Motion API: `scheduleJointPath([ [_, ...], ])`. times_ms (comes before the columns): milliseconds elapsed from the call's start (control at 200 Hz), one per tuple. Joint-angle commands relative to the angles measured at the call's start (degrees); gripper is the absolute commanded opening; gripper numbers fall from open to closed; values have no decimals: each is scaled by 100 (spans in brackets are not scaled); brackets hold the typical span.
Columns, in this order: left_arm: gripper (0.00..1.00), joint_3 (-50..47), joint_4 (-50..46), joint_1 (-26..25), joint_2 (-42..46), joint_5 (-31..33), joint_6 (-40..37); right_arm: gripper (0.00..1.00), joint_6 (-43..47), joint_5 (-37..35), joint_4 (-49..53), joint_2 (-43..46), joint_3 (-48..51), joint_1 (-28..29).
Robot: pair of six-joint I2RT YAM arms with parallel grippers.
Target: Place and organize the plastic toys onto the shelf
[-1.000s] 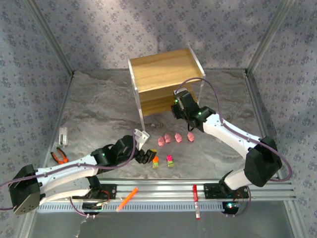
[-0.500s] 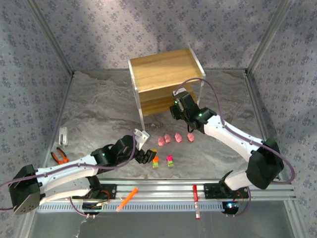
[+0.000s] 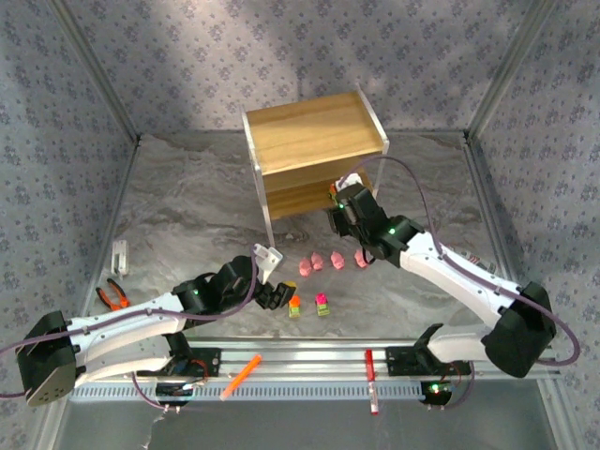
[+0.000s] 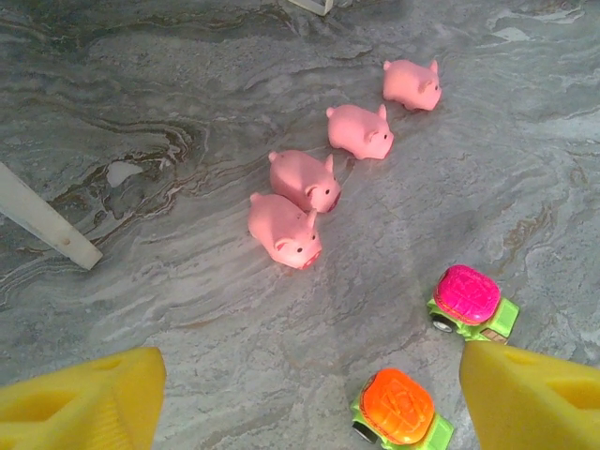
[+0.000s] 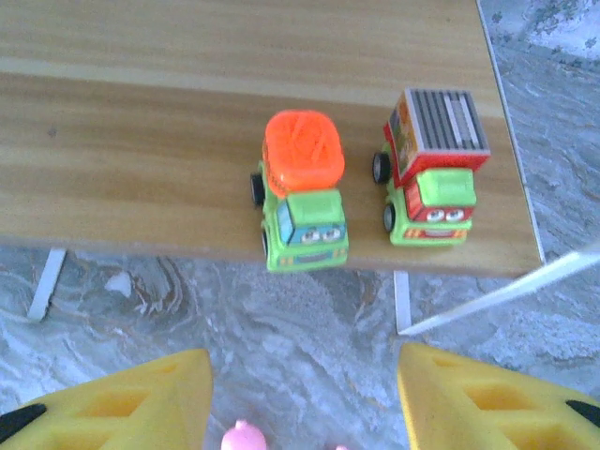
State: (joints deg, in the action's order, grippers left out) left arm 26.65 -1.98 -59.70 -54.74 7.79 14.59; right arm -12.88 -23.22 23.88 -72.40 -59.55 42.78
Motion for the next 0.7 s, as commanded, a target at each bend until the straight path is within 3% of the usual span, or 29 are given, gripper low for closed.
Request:
scheduleJointPath([
  [0, 82, -2, -74, -41, 61, 138, -35, 54, -274, -229, 355, 353, 177, 139],
  [315, 82, 32, -119, -41, -16, 230, -13, 53, -925, -702, 1029, 1079, 656, 884],
  [695, 82, 112, -189, -42, -175, 356, 9, 51, -2205, -1406, 1318, 1720, 1644, 2294],
])
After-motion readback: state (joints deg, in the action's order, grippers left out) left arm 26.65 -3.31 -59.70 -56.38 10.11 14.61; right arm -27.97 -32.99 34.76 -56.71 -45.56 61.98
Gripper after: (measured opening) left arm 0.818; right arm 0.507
